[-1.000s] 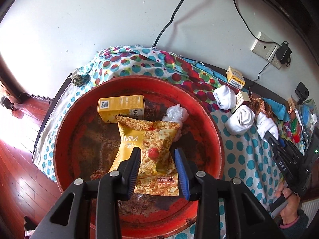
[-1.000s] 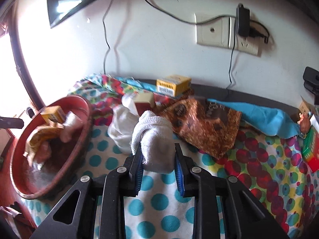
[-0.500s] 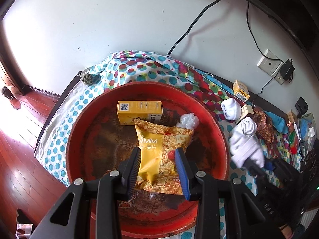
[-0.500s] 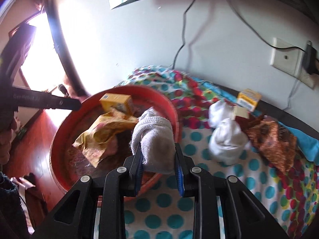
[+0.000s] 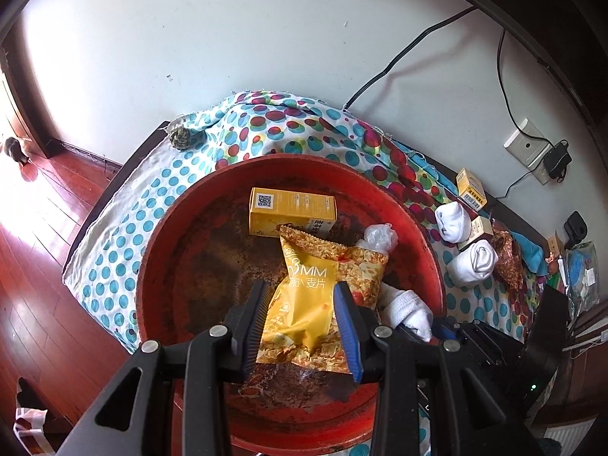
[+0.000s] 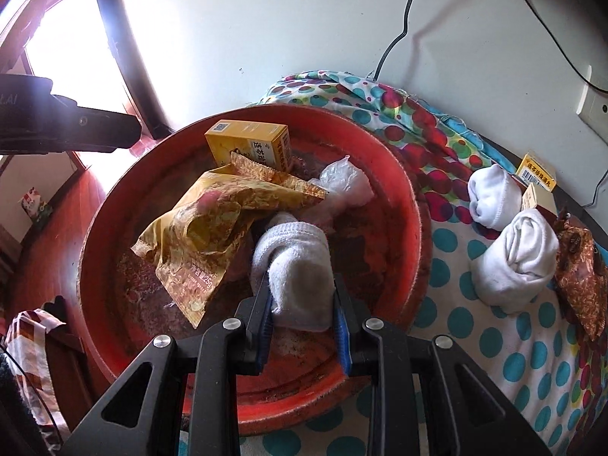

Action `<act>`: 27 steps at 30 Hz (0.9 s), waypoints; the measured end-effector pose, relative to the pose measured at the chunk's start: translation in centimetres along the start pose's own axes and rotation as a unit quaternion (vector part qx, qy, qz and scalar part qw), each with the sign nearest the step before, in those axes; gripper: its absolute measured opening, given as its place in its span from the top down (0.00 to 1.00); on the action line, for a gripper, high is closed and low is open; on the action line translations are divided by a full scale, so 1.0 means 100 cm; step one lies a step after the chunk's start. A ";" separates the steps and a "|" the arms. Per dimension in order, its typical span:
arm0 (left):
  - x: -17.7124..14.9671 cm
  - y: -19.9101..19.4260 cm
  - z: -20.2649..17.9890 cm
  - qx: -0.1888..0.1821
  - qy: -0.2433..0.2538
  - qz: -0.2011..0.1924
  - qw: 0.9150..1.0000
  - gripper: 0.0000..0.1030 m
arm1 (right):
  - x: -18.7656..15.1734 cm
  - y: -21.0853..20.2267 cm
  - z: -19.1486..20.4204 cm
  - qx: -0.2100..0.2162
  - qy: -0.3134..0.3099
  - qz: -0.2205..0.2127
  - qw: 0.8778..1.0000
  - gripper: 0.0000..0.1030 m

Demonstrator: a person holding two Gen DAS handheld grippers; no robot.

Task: Organize objects
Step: 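Carry the white sock with the right gripper into the red tray and release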

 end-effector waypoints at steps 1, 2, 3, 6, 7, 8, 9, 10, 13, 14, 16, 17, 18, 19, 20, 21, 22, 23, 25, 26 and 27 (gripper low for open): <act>0.000 0.000 0.000 0.000 0.001 0.001 1.000 0.65 | 0.001 0.002 0.001 0.001 0.000 0.001 1.000 0.76; -0.001 0.000 -0.001 -0.001 0.002 0.001 1.000 0.65 | 0.001 0.004 0.003 0.004 0.000 0.001 1.000 0.76; -0.001 0.000 -0.002 -0.001 0.002 0.000 1.000 0.65 | 0.002 0.006 0.006 0.009 0.000 0.001 1.000 0.76; -0.002 0.001 -0.005 -0.004 0.007 0.002 1.000 0.65 | 0.005 0.010 0.012 0.016 -0.001 0.002 1.000 0.76; -0.002 0.001 -0.006 -0.005 0.007 0.003 1.000 0.65 | 0.006 0.012 0.014 0.016 -0.002 0.002 1.000 0.76; -0.003 0.002 -0.007 -0.004 0.009 0.004 1.000 0.65 | 0.006 0.013 0.016 0.019 -0.003 0.003 1.000 0.76; -0.003 0.003 -0.008 -0.003 0.012 0.005 1.000 0.65 | 0.006 0.014 0.018 0.023 -0.003 0.004 1.000 0.76; -0.003 0.003 -0.008 -0.003 0.012 0.006 1.000 0.65 | 0.006 0.014 0.020 0.024 -0.004 0.005 1.000 0.76; -0.003 0.004 -0.009 -0.004 0.013 0.006 1.000 0.65 | 0.007 0.016 0.027 0.031 -0.008 0.005 0.999 0.75; -0.003 0.003 -0.009 -0.003 0.013 0.005 1.000 0.65 | 0.006 0.016 0.029 0.034 -0.009 0.006 0.999 0.75; -0.003 0.002 -0.008 -0.004 0.012 0.004 1.000 0.65 | 0.005 0.016 0.034 0.035 -0.015 0.008 0.999 0.74; -0.002 0.002 -0.008 -0.004 0.010 0.004 1.000 0.65 | 0.004 0.017 0.035 0.035 -0.018 0.009 0.999 0.74; -0.002 0.003 -0.007 -0.003 0.009 0.004 1.000 0.65 | 0.003 0.017 0.037 0.036 -0.019 0.010 0.999 0.73; -0.002 0.003 -0.007 -0.002 0.007 0.005 1.000 0.65 | 0.003 0.016 0.037 0.036 -0.019 0.010 0.999 0.73; -0.002 0.003 -0.006 -0.002 0.006 0.005 1.000 0.65 | 0.002 0.016 0.036 0.037 -0.018 0.010 0.999 0.73; -0.002 0.004 -0.005 -0.002 0.006 0.005 1.000 0.65 | 0.002 0.016 0.036 0.037 -0.018 0.010 0.999 0.72; -0.002 0.004 -0.005 -0.001 0.006 0.005 1.000 0.65 | 0.002 0.016 0.036 0.037 -0.016 0.011 0.999 0.72; -0.002 0.004 -0.005 -0.001 0.006 0.005 1.000 0.65 | 0.002 0.016 0.035 0.038 -0.015 0.011 0.999 0.72; -0.002 0.004 -0.006 -0.002 0.007 0.005 1.000 0.65 | 0.002 0.015 0.035 0.036 -0.016 0.010 0.999 0.72; -0.002 0.003 -0.006 -0.002 0.008 0.004 1.000 0.65 | 0.001 0.014 0.035 0.035 -0.016 0.008 0.999 0.71; -0.002 0.003 -0.006 -0.002 0.007 0.004 1.000 0.65 | 0.001 0.013 0.034 0.036 -0.016 0.007 0.999 0.68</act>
Point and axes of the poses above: each gripper's, at about its wrist camera, not at the fingertips, and y roughly the way its jaws point, z to its left, x to its top, the point moved 6 cm from there along y, roughly the way its jaws point, and after that the axes turned 10 degrees about -y, right-handed, at the moved point
